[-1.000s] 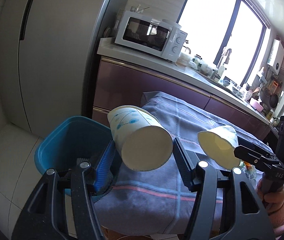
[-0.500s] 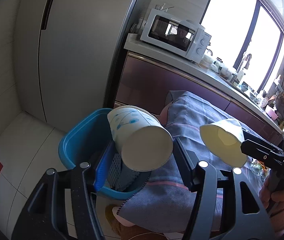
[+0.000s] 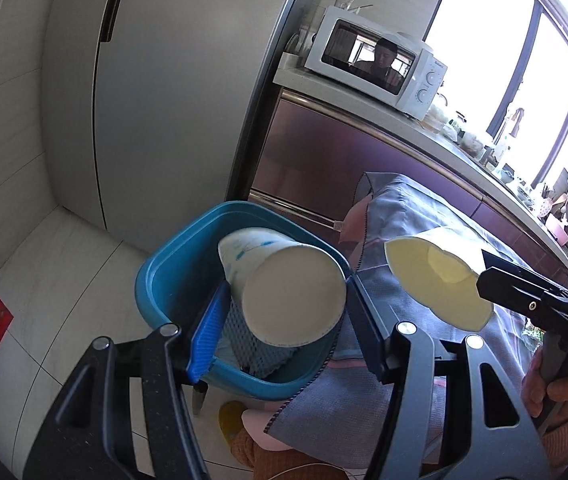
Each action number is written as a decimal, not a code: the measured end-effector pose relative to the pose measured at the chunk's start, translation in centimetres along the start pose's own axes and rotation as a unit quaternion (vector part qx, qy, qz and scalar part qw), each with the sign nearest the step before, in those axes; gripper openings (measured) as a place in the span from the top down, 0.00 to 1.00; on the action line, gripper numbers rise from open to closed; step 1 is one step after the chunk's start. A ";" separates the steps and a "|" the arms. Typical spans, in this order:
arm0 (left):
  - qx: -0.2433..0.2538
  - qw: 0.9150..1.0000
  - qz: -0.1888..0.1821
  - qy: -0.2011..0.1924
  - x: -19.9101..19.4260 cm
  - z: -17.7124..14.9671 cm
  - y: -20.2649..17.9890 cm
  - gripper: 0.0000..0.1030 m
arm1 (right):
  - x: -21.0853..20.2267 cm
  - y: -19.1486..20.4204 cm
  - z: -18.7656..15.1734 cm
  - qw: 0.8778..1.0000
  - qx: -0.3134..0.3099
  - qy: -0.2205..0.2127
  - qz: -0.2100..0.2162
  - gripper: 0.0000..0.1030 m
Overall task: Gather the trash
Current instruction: 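Carry both paper cups to the teal bin and lower them in, then open both tools over the teal bin to drop the paper cups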
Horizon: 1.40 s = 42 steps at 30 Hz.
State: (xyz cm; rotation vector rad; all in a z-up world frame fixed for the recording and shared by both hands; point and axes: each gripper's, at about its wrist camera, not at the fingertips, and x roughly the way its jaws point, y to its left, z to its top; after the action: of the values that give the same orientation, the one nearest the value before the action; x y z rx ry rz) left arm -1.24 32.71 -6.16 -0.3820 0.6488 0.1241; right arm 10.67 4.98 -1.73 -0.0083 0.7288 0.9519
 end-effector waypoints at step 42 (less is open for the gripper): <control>-0.028 0.998 0.044 0.039 6.3 -0.2 2.2 0.40 | 7.1 -1.4 0.3 0.996 0.049 0.069 0.018 0.22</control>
State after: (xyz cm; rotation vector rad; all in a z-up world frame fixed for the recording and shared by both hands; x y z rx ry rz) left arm 3.14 34.64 -10.80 -0.4134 0.7414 0.2114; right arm 14.45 9.48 -5.99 0.0253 0.9060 0.9553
